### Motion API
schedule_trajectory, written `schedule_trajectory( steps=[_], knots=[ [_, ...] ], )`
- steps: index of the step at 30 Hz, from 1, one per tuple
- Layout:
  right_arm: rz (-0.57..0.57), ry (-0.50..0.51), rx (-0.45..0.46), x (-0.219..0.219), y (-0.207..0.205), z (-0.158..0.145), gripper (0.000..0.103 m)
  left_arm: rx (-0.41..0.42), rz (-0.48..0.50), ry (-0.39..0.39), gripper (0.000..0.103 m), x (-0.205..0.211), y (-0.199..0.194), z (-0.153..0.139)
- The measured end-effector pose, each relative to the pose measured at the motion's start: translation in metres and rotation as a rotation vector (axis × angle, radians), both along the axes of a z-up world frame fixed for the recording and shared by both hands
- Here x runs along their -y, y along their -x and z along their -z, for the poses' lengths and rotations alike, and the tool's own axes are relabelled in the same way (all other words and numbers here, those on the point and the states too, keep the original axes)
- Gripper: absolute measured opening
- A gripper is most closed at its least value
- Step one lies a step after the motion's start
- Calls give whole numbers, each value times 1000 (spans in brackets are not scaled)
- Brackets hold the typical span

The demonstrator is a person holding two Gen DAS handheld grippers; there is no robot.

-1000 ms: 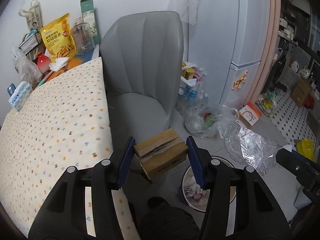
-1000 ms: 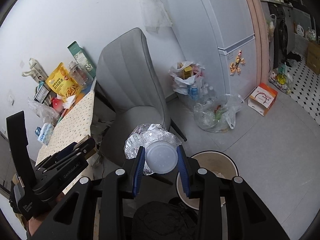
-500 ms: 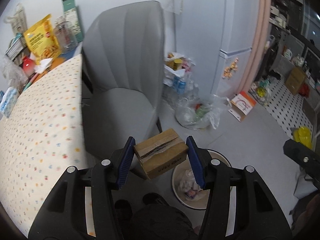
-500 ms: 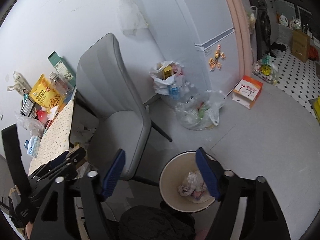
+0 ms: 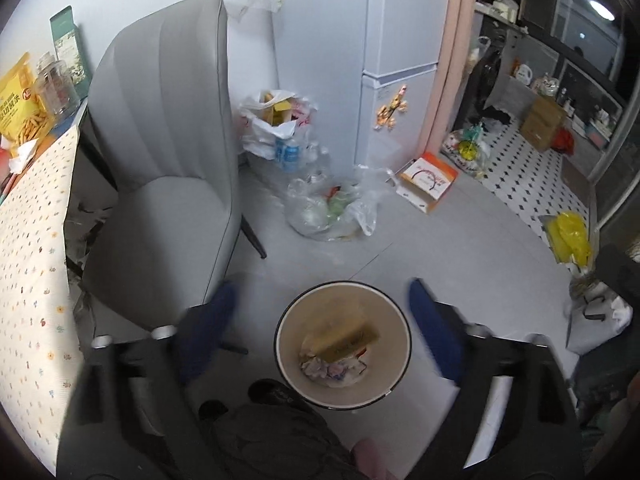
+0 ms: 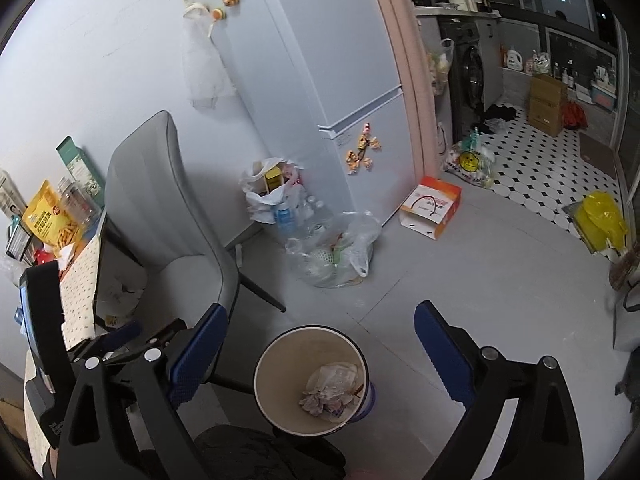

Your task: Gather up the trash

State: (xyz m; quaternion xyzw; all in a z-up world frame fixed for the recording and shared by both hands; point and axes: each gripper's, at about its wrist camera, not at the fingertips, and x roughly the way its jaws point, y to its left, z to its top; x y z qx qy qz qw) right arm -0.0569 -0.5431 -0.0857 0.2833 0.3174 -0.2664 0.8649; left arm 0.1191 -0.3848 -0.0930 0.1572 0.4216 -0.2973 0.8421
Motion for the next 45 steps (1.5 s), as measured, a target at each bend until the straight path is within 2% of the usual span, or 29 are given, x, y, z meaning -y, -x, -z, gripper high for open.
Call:
schedule_trajectory(
  steps=[8, 18, 33, 45],
  knots=[
    [-30, -6, 15, -3, -3, 0, 93, 17, -64, 14, 97, -19, -5, -15],
    [-83, 29, 32, -36, -16, -23, 95, 76, -148, 55, 97, -73, -7, -46],
    [-230, 125, 69, -119, -41, -78, 95, 180, -313, 132, 97, -178, 1, -94],
    [-352, 211, 85, -201, -56, -113, 95, 243, -423, 175, 97, -261, 18, -117]
  ],
)
